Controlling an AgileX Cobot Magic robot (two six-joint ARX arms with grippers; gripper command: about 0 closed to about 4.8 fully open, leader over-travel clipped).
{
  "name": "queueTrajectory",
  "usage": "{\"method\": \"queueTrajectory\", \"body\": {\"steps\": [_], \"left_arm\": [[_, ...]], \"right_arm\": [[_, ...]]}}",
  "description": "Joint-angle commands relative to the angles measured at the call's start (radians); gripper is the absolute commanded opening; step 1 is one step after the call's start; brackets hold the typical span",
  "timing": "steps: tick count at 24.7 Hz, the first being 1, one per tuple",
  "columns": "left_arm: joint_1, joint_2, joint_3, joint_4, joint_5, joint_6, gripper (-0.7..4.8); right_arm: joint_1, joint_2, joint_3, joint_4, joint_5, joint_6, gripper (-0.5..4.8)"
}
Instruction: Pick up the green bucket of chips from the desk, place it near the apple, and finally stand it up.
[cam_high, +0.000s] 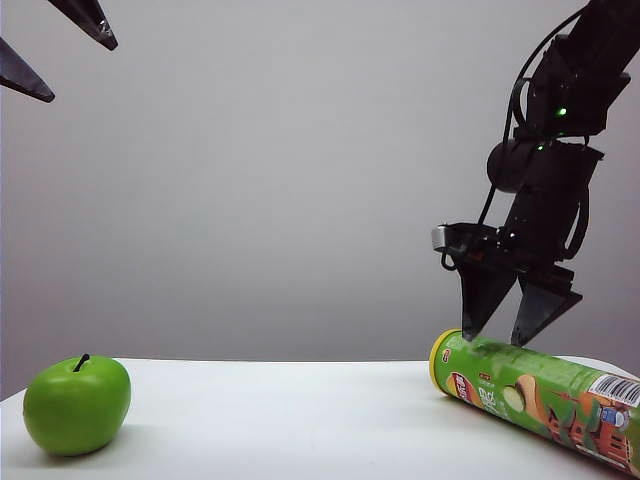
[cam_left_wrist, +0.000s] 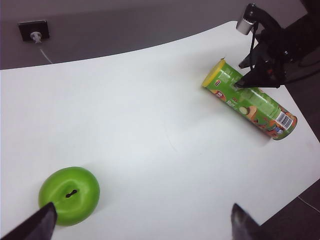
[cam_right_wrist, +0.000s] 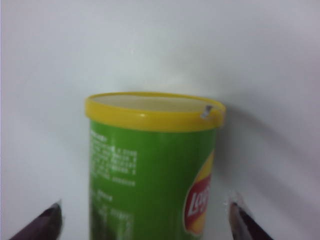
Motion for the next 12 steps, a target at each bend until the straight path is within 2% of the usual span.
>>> {"method": "queueTrajectory", "body": {"steps": [1,5,8,11,12], "left_arm": [[0.0,-0.002,0.006,0.006,0.008,0.008,4.79],[0.0,-0.001,0.006,0.006,0.008,0.008,4.79],[0.0,-0.001,0.006,0.001,0.008,0.008,4.79],[0.0,-0.001,0.006,-0.004,0.008,0.011,4.79],[0.0,-0.001,0.006,-0.005,0.007,0.011,4.79]], "right_arm": [[0.009,0.041,0.005,0.002,-0.005,-0.013,4.79],[0.038,0.095,0.005,0.039,0.005,-0.001,4.79],[0.091,0.118,0.005,0.077,0.117,-0.002,4.79],[0.108,0.126,0.005,0.095,0.139,-0.007,4.79],[0.108,0.126,0.005,0.105,0.144,-0.005,3.98]]}}
